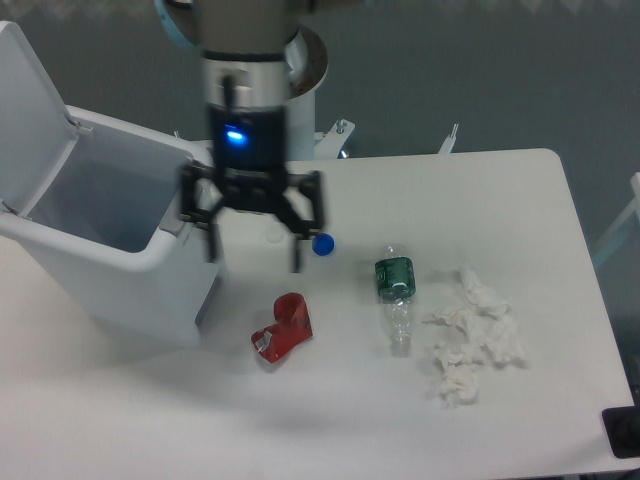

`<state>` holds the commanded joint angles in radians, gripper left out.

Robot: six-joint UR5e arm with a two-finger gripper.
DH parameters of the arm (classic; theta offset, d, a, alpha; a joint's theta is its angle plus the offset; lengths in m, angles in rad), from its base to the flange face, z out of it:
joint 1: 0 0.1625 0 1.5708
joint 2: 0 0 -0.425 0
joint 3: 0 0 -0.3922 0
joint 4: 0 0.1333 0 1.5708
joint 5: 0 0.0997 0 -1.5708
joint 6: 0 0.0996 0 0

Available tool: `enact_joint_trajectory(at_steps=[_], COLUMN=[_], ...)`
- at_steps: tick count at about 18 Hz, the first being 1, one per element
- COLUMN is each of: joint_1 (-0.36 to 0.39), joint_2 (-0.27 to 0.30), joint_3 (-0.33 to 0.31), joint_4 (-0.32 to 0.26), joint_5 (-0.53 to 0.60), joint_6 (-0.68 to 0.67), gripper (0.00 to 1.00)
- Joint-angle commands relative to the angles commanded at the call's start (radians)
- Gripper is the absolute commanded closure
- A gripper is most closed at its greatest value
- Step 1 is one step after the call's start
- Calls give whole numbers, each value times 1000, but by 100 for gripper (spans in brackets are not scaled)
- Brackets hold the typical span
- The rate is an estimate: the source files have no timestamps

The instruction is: Place the plastic bottle in the trash can

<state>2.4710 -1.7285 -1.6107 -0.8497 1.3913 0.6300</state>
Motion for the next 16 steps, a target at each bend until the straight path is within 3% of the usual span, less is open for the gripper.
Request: enact_joint_trajectory(at_steps=[3,6,14,16], joint_1=[72,80,147,149], joint_2=[-48,-82,-232,-236], joint_3=[14,-1,12,26], joint_4=[-67,-144,-143,-150], joint_5=[3,113,169,169], joint_6=[205,350,534,545], gripper=[0,0,0,0])
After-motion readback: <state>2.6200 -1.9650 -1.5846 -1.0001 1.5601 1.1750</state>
